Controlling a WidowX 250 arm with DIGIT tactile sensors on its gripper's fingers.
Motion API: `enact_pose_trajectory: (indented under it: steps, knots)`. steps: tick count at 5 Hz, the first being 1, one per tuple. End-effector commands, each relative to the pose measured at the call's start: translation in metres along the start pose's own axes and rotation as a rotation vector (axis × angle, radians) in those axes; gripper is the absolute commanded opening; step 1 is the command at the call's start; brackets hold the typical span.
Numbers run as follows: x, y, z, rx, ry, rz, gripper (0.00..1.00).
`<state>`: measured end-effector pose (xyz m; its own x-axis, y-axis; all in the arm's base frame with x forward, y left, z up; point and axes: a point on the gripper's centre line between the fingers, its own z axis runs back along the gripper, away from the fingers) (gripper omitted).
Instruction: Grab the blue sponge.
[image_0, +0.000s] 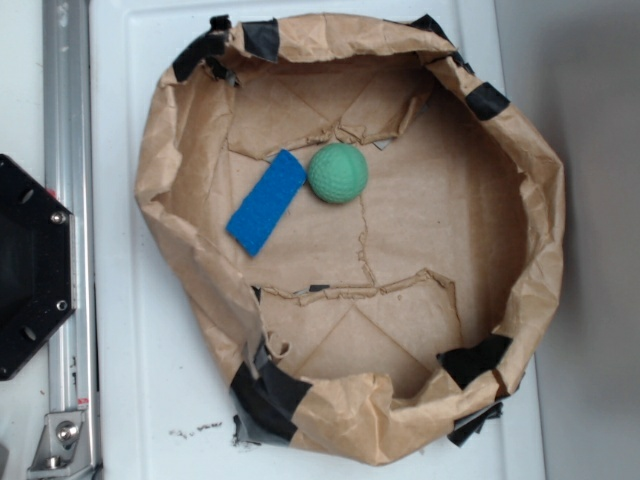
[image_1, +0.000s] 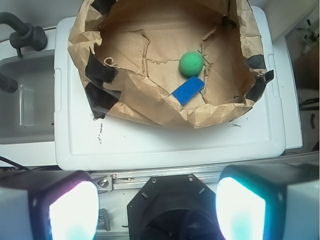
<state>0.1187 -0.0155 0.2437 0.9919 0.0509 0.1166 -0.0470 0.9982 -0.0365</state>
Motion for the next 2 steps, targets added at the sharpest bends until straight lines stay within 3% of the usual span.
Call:
enact_pose_trajectory:
  steps: [1,2]
  knots:
    - [0.000,0.000,0.000,0.000,0.000,0.000,1.00]
    - [0.048,0.012,-0.027,0.066,0.143,0.245,1.00]
